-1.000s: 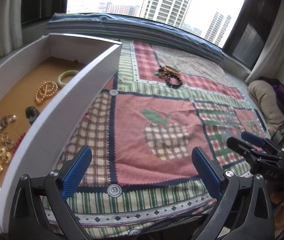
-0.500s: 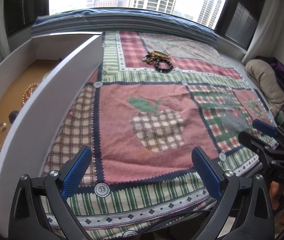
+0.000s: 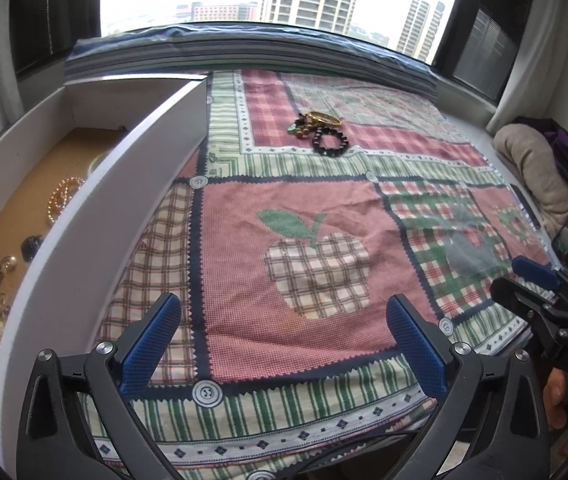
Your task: Organize jewelry
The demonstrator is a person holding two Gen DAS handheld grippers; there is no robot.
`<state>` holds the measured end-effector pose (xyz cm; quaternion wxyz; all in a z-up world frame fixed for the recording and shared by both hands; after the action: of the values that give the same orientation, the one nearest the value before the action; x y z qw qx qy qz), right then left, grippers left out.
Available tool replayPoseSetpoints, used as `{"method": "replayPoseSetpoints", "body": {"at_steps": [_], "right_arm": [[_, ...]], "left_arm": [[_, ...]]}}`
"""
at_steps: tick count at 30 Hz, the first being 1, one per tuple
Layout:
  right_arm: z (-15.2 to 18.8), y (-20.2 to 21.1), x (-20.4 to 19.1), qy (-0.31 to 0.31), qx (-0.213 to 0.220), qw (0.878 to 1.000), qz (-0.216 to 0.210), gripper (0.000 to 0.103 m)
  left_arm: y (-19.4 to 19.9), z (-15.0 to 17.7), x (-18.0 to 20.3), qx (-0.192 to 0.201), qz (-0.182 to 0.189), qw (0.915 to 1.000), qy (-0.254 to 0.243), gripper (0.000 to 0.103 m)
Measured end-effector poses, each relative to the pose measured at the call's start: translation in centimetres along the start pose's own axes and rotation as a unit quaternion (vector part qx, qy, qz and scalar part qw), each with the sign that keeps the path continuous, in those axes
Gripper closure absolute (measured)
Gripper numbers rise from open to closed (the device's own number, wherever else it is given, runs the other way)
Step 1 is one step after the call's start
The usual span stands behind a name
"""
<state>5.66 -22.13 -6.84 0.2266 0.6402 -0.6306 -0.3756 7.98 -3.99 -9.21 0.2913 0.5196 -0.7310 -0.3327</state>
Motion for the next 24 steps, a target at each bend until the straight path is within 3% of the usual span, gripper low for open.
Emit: {"method": "replayPoseSetpoints", "body": {"at_steps": [5, 12, 18, 24], "right_arm": [[0.6, -0.5, -0.1, 0.012, -0.012, 1.0, 0.022, 0.019], [0.3, -0.4, 0.5, 0.034, 0.003, 0.997, 0.064, 0.019], [0.2, -0.5, 1.0, 0.036, 0.004, 0.997, 0.065, 0.019], [0.4, -1.1, 2.3, 0.018, -0.004, 0.998, 0.061, 0.019]], "left_arm": [[-0.7, 0.2, -0.2, -0.022, 0.002, 0.9997, 0.003, 0.001], [-1.3, 0.0, 0.3, -0.028, -0.005, 0.9996, -0.004, 0.001], [-2.4, -0.9, 0.9, -0.035, -0.021, 0.9991, -0.015, 0.001], [-3.2, -3.9, -0.2, -0.022, -0.025, 0.9994, -0.003, 0.001]]}}
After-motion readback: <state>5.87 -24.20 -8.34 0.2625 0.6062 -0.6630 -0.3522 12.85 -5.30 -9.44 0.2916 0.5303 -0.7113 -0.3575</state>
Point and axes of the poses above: each gripper's, at about its wrist camera, not at the fingertips, and y roughly against the way its jaws point, x to its right, z to its underside, the point moved 5 cm from there along -y, roughly the way its jaws point, and after that the axes turned 8 degrees about -y, right-handed, at the moved point
